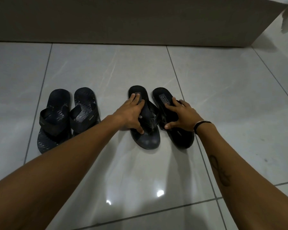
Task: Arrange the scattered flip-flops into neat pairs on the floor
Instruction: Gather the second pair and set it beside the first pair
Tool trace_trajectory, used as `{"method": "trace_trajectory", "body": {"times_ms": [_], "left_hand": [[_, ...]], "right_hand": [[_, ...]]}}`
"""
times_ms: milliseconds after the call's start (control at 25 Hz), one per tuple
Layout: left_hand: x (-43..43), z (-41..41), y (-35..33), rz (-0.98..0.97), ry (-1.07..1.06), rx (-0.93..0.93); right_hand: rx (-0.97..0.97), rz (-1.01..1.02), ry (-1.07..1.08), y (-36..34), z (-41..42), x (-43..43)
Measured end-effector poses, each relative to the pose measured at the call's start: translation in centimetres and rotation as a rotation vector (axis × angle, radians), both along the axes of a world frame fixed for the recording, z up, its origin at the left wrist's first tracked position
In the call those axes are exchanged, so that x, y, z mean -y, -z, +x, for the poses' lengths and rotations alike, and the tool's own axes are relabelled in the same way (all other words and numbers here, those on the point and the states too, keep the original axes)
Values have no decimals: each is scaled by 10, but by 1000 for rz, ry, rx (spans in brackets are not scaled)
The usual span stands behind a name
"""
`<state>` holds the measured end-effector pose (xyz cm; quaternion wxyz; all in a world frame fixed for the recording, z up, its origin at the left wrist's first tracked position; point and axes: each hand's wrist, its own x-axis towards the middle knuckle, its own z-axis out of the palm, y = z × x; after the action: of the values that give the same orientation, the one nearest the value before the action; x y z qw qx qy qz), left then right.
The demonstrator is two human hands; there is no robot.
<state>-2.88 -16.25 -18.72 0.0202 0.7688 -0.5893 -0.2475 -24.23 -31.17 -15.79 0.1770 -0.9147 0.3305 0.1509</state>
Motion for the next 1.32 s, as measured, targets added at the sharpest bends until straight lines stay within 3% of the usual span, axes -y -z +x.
{"method": "trace_trajectory", "body": {"times_ms": [720,840,1000,1160,1320], "left_hand": [[4,5,-12,-9,34,-4],[-14,25,-26,-85,38,-29],[-59,88,-53,-140,-75,-20],[-130,155,-65,25,-217,31],[-199,182,-57,278,-262,4]], "right_hand": [[-64,7,99,-8,36,-13],[81,-105,44,-33,59,-20],[301,34,-158,-47,121,-72],[222,233,-323,-29,176,-141],[95,193,-467,-8,212,-178]]}}
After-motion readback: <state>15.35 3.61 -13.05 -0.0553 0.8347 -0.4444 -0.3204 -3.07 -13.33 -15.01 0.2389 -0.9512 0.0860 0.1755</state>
